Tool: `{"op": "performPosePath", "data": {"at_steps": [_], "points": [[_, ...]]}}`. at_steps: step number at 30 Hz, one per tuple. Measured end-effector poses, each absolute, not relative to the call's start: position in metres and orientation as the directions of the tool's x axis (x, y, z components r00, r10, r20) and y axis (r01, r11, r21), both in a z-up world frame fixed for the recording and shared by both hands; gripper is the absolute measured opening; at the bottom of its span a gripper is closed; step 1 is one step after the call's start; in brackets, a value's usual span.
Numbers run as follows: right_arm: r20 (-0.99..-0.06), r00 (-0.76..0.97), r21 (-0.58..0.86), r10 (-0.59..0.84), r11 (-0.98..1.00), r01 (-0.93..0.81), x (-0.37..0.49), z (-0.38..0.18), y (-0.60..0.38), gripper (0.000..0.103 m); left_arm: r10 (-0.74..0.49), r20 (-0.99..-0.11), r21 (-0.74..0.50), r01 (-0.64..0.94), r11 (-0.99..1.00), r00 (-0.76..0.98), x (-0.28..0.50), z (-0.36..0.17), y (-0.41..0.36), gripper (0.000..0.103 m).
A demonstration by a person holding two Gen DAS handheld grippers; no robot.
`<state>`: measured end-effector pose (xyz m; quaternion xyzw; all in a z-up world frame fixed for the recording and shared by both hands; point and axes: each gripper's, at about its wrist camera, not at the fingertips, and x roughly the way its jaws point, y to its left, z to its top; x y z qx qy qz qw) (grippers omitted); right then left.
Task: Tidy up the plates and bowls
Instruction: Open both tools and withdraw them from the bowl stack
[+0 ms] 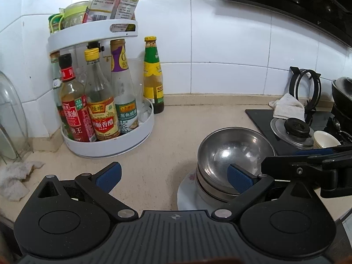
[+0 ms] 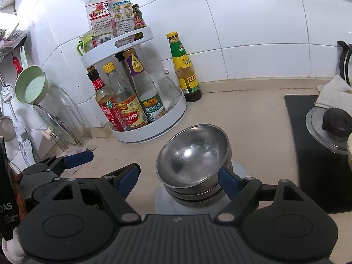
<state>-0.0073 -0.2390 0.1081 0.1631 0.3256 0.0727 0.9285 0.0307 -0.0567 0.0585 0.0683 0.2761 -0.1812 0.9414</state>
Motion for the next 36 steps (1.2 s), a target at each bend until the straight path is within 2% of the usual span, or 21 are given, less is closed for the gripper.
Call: {"op": "performPosePath", "data": {"at_steps": [15, 22, 36], "points": [[-0.594, 0.77, 0.337, 0.233, 0.941, -0.025, -0.007, 0.103, -0.235, 0.078, -0.299, -0.572, -0.002, 0.364, 0.931, 0.764, 0.03, 0.051, -0.055, 0.103], [-0.59, 0.769, 0.356, 0.244, 0.934, -0.023, -0.01, 0.101, -0.238, 0.078, -0.362, -0.563, -0.097, 0.375, 0.922, 0.743, 0.031, 0.044, -0.048, 0.103], [-0.611, 0.781, 0.282, 0.13, 0.958, 0.061, -0.022, 0.09, -0.251, 0.078, -0.302, -0.526, -0.059, 0.32, 0.945, 0.795, 0.028, 0.045, -0.056, 0.103]]}}
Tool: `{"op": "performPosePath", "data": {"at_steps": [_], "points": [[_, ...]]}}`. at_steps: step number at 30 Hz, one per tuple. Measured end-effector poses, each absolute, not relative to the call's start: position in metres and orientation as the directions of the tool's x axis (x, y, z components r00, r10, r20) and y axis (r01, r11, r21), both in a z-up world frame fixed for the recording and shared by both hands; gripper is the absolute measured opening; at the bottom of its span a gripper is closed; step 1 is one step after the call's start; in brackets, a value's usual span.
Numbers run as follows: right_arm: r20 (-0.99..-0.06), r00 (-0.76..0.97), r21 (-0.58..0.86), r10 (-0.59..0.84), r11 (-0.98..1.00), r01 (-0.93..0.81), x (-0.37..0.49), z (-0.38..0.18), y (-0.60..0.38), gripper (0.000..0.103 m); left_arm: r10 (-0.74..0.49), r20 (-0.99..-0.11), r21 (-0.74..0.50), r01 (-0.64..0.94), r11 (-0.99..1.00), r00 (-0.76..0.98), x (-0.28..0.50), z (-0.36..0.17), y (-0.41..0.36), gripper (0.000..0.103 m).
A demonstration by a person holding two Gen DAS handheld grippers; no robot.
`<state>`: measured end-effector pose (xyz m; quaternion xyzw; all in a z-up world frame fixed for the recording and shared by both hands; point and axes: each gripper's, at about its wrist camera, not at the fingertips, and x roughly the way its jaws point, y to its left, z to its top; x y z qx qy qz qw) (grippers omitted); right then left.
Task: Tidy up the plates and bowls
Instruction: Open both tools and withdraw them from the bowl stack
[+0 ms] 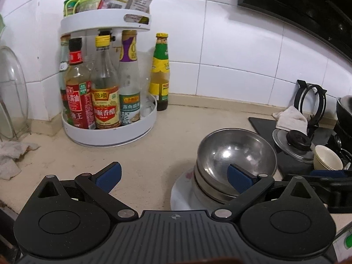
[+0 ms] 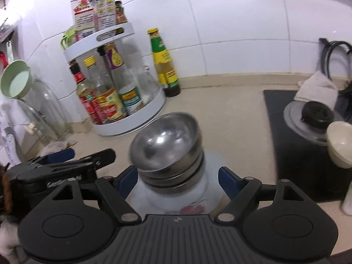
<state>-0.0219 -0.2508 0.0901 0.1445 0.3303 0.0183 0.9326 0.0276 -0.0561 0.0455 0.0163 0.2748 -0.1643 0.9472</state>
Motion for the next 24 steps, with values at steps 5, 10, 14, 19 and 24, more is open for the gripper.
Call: {"op": "performPosePath", "data": {"at_steps": [5, 10, 14, 19, 24], "points": [[-0.602, 0.791, 0.288, 0.11, 0.954, 0.086, -0.021, 0.085, -0.254, 0.078, -0.321, -0.52, -0.058, 0.342, 0.938, 0.792, 0.024, 0.046, -0.063, 0.103], [-0.594, 0.8, 0.273, 0.087, 0.957, 0.099, -0.021, 0.084, -0.254, 0.078, -0.312, -0.518, -0.049, 0.336, 0.94, 0.797, 0.022, 0.047, -0.066, 0.102], [-0.591, 0.803, 0.266, 0.072, 0.958, 0.11, -0.018, 0.082, -0.257, 0.078, -0.298, -0.504, -0.021, 0.333, 0.943, 0.81, 0.019, 0.049, -0.067, 0.102], [-0.593, 0.802, 0.266, 0.074, 0.958, 0.107, -0.015, 0.082, -0.258, 0.078, -0.291, -0.504, -0.017, 0.328, 0.945, 0.813, 0.019, 0.05, -0.066, 0.101], [-0.595, 0.799, 0.269, 0.081, 0.958, 0.104, -0.012, 0.082, -0.257, 0.078, -0.284, -0.497, -0.003, 0.325, 0.946, 0.82, 0.019, 0.051, -0.066, 0.1]]}}
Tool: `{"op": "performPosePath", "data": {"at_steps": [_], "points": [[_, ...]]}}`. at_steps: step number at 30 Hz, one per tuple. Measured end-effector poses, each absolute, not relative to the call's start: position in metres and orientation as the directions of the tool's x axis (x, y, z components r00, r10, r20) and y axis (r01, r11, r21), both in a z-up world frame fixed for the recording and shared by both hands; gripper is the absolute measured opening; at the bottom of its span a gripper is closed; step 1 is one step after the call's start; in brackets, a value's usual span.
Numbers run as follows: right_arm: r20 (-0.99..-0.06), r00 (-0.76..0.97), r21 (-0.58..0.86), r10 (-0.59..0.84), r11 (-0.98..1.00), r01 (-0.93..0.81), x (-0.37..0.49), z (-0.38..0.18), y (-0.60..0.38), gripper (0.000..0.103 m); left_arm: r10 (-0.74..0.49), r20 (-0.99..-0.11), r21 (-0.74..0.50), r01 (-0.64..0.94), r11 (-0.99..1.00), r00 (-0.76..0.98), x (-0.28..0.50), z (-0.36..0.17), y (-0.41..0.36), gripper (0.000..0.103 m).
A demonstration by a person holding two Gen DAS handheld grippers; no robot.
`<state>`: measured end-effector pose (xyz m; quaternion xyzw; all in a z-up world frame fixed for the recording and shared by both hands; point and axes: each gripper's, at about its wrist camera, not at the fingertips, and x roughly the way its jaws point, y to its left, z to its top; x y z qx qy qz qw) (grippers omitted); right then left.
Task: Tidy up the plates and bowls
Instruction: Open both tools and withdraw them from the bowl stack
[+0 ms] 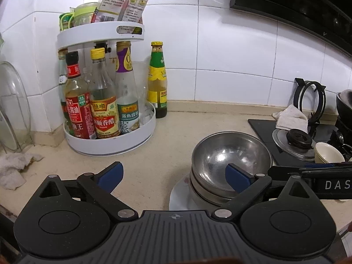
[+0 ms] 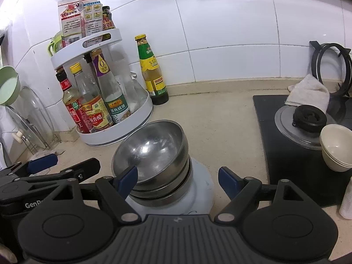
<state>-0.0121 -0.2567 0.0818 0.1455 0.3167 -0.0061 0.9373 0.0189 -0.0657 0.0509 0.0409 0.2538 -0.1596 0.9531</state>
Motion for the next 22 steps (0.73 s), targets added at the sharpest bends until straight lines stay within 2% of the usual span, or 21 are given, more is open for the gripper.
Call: {"op": "performPosePath", "data": {"at_steps": [22], "points": [[-0.609, 0.789, 0.265, 0.077, 0.958, 0.111, -0.001, 0.08, -0.249, 0.078, -0.277, -0.479, -0.001, 0.315, 0.949, 0.833, 0.027, 0.048, -0.058, 0.1]]}}
